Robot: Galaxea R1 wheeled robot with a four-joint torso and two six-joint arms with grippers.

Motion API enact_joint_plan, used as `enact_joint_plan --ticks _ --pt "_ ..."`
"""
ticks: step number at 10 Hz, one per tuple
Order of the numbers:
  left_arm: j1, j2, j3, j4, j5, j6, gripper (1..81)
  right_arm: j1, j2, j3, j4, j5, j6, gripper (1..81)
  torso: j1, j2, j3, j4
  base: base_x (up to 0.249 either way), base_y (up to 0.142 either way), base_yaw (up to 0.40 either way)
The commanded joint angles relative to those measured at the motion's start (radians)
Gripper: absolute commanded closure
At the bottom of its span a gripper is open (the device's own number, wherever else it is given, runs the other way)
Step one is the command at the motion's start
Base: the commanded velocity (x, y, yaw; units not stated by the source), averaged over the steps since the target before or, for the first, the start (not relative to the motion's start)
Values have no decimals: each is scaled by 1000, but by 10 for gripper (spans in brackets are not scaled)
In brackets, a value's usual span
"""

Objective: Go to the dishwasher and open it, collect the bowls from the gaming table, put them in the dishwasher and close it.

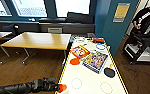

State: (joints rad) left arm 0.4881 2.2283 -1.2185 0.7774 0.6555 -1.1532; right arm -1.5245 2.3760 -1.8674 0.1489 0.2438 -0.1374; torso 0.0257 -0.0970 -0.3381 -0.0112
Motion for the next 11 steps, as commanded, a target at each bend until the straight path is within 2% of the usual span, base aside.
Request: enact_joint_plan --ticks 1,3,5,6,8,9,10,11 --pt "75 -137 114 137 -86 3 811 9 -44 25 -19 -60 -4 811 0 0 45 0 0 0 0" --pt "197 -180 77 201 -166 3 811 8 -44 25 -20 -58 -4 811 0 0 81 0 0 0 0" --pt "292 -229 11 223 -301 3 811 5 -45 22 -19 -58 -4 811 0 0 132 0 0 0 0" --pt "336 -228 -36 224 -348 4 811 2 -44 19 -20 -58 -4 811 0 0 155 0 0 0 0" --pt "418 -196 -127 243 -424 12 811 2 -39 18 -20 -57 -4 811 -1 -1 204 0 0 0 0" --pt "457 -176 -165 246 -435 13 811 2 -38 16 -19 -57 -4 811 -1 -1 231 0 0 0 0" --pt "500 -138 -238 259 -471 13 811 3 -30 5 -19 -57 -4 811 -1 -1 236 0 0 0 0" --pt "542 -99 -305 272 -515 13 811 3 -22 -5 -19 -58 -2 811 -2 -2 217 0 0 0 0"
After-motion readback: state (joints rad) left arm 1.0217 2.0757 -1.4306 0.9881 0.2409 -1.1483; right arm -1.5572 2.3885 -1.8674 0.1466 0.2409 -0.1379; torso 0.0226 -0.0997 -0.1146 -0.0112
